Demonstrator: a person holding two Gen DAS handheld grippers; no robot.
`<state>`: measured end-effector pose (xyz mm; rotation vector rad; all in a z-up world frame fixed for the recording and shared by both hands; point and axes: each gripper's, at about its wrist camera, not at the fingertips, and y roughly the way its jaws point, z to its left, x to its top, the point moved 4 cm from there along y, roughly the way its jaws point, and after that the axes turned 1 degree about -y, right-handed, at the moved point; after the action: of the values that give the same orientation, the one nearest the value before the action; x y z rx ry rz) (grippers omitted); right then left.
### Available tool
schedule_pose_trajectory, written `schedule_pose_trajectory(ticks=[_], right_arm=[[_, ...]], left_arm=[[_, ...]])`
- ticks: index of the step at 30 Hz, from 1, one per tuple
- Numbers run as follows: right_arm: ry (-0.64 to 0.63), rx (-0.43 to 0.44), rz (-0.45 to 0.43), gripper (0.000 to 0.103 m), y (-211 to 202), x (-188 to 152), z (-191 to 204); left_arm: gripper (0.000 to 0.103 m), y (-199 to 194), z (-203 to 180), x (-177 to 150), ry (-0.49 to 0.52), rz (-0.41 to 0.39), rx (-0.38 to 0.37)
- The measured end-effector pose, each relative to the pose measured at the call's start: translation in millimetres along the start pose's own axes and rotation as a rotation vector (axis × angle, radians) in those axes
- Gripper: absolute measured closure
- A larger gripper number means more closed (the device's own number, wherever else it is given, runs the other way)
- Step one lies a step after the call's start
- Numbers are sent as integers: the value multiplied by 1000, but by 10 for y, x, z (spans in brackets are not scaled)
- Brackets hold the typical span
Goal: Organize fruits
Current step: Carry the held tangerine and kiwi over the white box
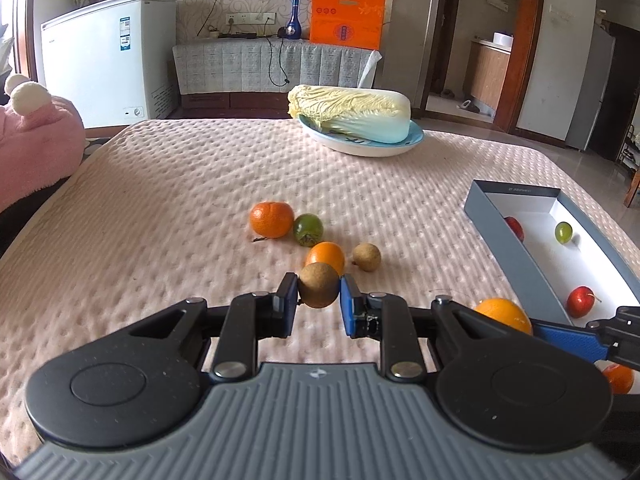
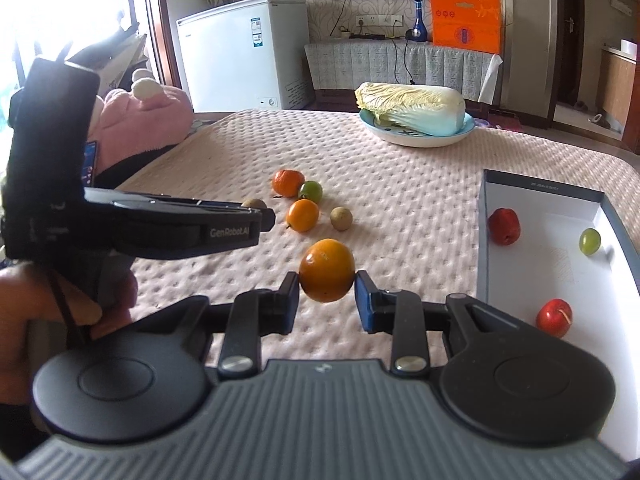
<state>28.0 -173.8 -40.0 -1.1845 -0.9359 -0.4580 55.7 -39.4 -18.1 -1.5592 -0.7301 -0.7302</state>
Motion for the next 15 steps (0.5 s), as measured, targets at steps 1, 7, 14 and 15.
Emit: schedule_pose_trajectory(ticks=[1,7,14,15], right_arm=[[6,0,-4,70,-26,2,-28],[29,-3,-28,70,-196,-9,-189],[66,-24,-51,70,-367,-28,-413],[71,-27,-54,70,-388,-34,-441]], left_arm=[[76,-2,-26,2,1,-2,-4],[76,13,-221,8,18,-8,-28],[76,45,-419,10,27,-3,-51],[76,47,-449,14,29,-6,-54]])
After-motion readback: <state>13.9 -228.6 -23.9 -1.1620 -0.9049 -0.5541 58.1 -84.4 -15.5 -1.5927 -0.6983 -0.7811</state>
